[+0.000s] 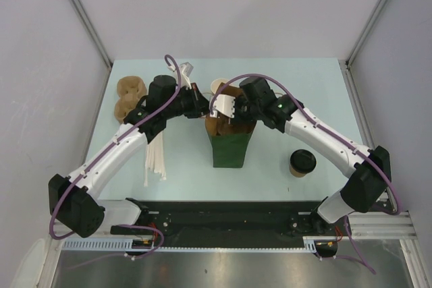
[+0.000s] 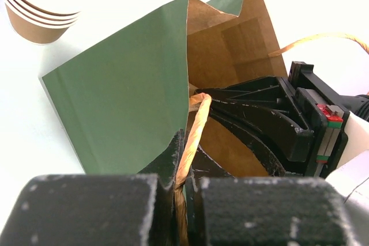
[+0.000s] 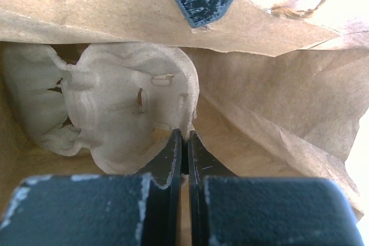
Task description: Pack the takeout coffee
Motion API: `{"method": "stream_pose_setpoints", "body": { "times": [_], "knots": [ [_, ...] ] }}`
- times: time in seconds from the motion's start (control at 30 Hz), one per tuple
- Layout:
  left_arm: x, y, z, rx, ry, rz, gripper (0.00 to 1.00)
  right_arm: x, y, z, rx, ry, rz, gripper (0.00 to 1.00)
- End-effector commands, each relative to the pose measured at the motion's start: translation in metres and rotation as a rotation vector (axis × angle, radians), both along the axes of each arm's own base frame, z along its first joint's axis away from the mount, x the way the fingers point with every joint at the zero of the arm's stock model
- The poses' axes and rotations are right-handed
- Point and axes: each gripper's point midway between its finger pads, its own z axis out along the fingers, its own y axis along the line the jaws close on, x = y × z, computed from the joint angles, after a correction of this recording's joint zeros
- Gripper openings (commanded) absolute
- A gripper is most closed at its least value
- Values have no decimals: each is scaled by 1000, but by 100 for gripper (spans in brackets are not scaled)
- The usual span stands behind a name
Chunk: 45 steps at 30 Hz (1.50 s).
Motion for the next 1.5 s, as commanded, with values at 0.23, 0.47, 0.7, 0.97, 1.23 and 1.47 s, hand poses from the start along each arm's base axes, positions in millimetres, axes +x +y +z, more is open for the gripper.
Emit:
{"method": "stream_pose_setpoints", "body": {
  "times": [0.23, 0.47, 0.7, 0.97, 1.23, 1.47],
  "knots": [
    [-2, -2, 9, -24, -25, -33, 0, -14, 11, -14, -42, 22, 136, 0],
    [2, -2, 8, -17, -21, -36, 0, -25, 13, 16, 32, 27, 210, 0],
    [6, -1, 8, -5, -36, -26, 0, -42, 12, 15, 1, 146, 249, 0],
    [7, 0, 10, 1, -53, -25, 0, -32, 11, 8, 13, 290, 198, 0],
    [5, 6, 14, 13, -77, -4, 0, -25, 9, -13, -22, 350, 107, 0],
    [4, 8, 13, 15, -79, 0, 0, -20, 8, -21, -33, 338, 78, 5]
  ]
}}
